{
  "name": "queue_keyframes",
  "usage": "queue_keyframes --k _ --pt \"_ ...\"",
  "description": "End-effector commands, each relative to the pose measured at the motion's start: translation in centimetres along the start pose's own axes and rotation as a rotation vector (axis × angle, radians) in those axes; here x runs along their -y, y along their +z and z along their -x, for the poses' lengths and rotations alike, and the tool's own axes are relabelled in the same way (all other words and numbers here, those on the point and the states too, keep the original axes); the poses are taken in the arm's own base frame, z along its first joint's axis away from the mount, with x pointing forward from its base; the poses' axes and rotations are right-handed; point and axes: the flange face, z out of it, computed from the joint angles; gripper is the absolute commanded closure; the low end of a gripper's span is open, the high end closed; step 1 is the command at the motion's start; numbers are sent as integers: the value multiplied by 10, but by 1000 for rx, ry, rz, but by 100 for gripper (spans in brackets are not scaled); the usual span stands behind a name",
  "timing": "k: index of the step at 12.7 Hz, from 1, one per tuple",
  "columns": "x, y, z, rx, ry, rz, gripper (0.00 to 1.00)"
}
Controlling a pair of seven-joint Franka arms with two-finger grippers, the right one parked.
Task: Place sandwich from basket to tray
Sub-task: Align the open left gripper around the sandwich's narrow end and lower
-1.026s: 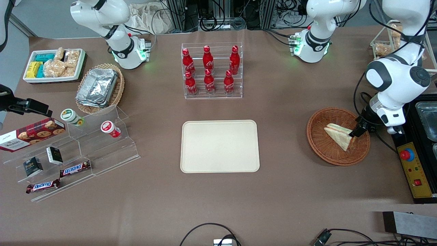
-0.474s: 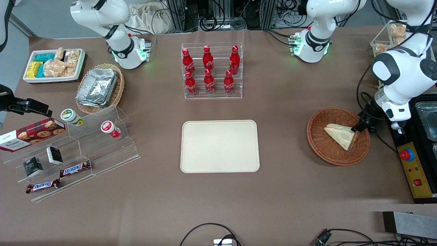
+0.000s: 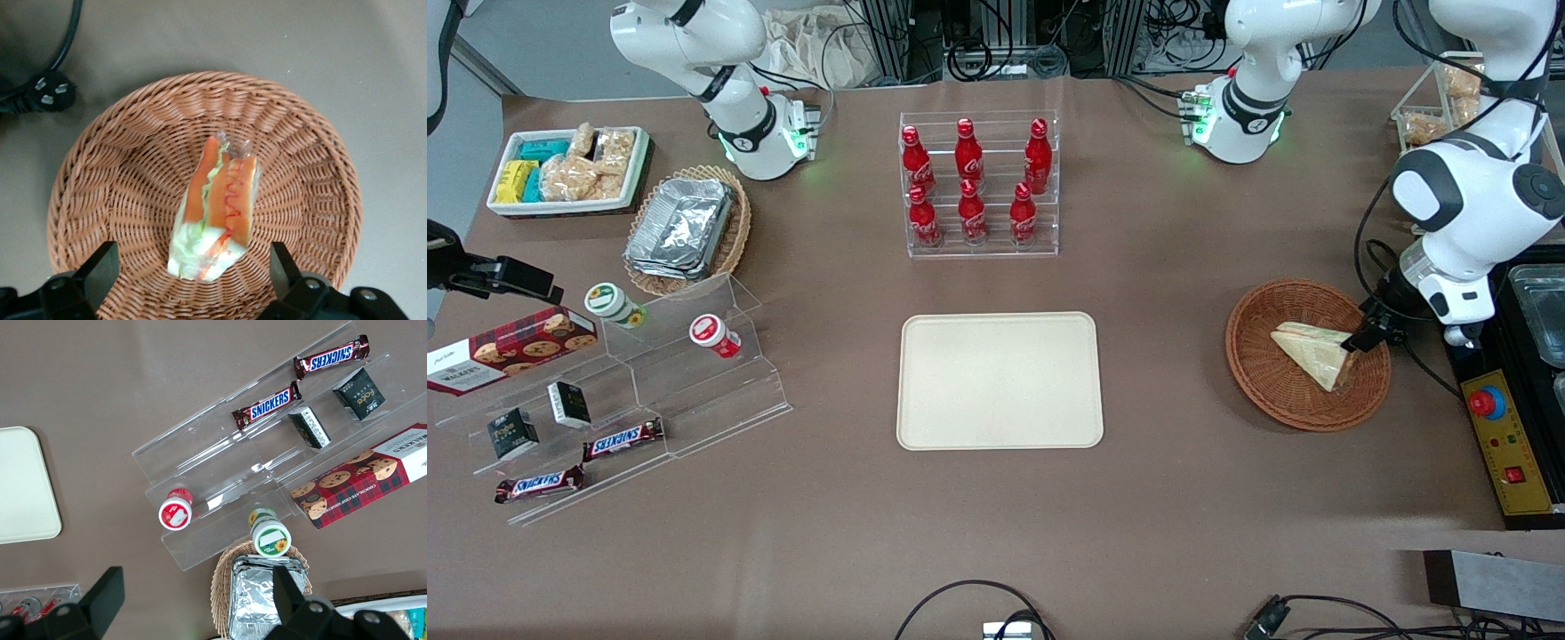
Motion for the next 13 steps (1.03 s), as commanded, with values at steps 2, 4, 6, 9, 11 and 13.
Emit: queue_keyframes --k 2,4,6,9,11,13 --pt "-19 8 -15 4 4 17 0" --pt "-20 15 -15 -3 3 19 0" --pt "-19 22 -16 -6 3 17 0" --pt "-24 33 -10 -7 18 16 0" --pt "-24 36 -8 -9 23 14 0" --pt "-25 37 -5 -5 30 12 27"
